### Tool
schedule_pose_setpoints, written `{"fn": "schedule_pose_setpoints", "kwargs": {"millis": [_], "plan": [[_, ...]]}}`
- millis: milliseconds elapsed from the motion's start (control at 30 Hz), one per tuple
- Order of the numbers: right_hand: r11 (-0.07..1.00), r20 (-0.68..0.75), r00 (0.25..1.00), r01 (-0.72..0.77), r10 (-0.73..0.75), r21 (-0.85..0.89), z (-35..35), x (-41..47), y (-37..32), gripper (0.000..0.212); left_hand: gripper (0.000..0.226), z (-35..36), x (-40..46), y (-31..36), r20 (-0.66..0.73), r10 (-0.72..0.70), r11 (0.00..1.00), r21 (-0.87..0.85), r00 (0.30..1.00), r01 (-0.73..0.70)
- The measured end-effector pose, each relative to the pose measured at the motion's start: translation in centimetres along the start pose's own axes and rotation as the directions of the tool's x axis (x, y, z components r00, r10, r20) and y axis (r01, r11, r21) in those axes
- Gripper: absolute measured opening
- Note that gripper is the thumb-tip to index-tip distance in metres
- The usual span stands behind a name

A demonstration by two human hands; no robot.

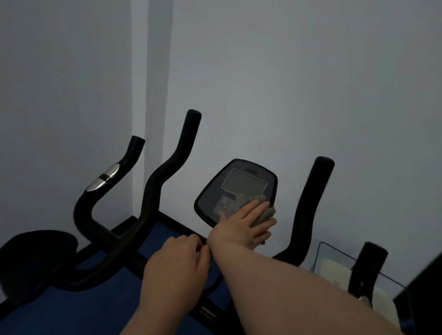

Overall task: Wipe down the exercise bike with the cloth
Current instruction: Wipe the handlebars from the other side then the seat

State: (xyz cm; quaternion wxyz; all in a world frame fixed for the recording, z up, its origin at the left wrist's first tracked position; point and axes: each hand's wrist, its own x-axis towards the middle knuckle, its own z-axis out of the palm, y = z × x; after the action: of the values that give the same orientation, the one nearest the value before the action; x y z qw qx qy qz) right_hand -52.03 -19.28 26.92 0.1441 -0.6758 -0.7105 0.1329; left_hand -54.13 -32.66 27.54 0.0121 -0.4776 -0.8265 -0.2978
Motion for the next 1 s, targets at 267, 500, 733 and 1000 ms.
{"fn": "schedule_pose_setpoints", "kwargs": {"millis": [267, 500, 733, 1000], "plan": [[0.969, -0.176, 0.957, 0.209, -0.231, -0.134, -2.5, 8.6, 0.0, 0.065, 0.025, 0.1, 0.1, -0.3, -0.037, -0.014, 0.998, -0.061, 0.999, 0.011], [0.592, -0.014, 0.635, 0.711, -0.772, -0.379, -3.4, 11.8, -1.3, 0.054, 0.023, 0.3, 0.7, -0.5, -0.024, -0.051, 0.995, -0.082, 0.998, 0.048], [-0.057, 0.528, 0.161, 0.926, -0.834, -0.373, -4.4, 7.9, 1.6, 0.061, 0.026, -0.1, 0.3, -0.2, -0.025, -0.079, 0.994, -0.076, 0.997, 0.077], [-0.339, 0.722, 0.179, 0.790, -0.669, -0.511, -8.8, 7.8, 5.0, 0.077, 0.027, 0.1, 0.0, 0.0, -0.009, -0.030, 0.999, 0.018, 1.000, 0.030]]}}
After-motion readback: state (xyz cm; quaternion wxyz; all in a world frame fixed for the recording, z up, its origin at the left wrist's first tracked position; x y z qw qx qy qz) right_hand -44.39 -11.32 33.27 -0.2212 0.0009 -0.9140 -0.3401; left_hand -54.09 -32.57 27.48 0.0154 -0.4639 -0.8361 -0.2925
